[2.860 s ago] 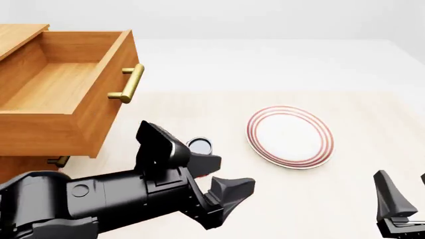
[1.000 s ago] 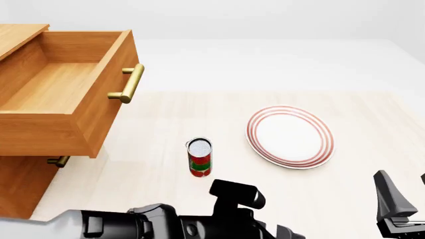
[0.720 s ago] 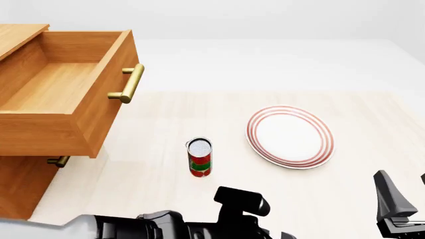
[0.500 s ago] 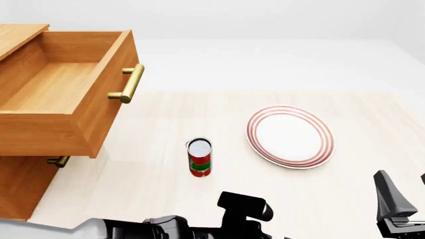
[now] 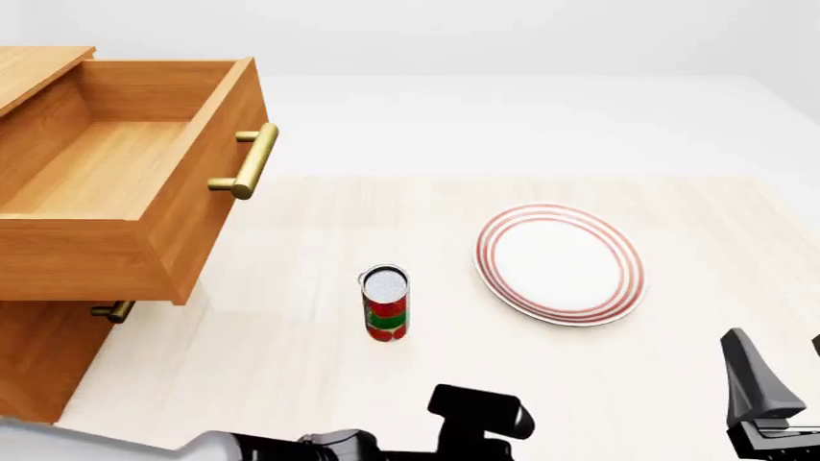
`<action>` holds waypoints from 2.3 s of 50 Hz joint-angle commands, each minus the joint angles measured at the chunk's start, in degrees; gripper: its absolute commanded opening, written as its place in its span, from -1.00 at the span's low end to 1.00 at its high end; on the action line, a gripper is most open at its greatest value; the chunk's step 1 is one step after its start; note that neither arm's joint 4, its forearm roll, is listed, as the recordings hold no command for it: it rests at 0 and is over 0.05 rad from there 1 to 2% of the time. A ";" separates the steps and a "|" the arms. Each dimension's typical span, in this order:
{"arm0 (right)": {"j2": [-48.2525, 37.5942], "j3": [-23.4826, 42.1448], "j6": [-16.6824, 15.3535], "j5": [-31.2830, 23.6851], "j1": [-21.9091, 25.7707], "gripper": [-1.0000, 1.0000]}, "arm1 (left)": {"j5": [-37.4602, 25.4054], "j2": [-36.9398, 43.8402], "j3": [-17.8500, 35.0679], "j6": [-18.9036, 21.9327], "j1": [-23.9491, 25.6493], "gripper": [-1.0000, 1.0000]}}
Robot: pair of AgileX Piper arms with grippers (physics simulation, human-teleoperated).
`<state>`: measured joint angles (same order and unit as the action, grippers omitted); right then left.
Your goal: Put the bowl in the top drawer of the cabinet.
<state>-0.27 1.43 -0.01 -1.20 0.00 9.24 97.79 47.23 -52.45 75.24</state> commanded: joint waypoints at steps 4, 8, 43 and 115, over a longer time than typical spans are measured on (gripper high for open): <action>0.00 0.00 0.00 0.00 -0.01 1.00 | 1.54 2.41 0.35 -1.51 0.52 1.00; 0.00 0.00 0.01 0.00 0.00 1.00 | 1.78 3.13 0.63 -1.81 0.69 1.00; 0.00 0.00 0.01 0.00 0.01 1.00 | 4.58 7.98 1.53 -4.20 2.45 1.00; 0.00 0.00 -0.01 0.00 0.00 1.00 | 7.19 14.50 4.02 -6.41 4.21 1.00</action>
<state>-0.27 1.43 -0.02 -1.20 0.00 16.22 111.58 50.83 -58.46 79.24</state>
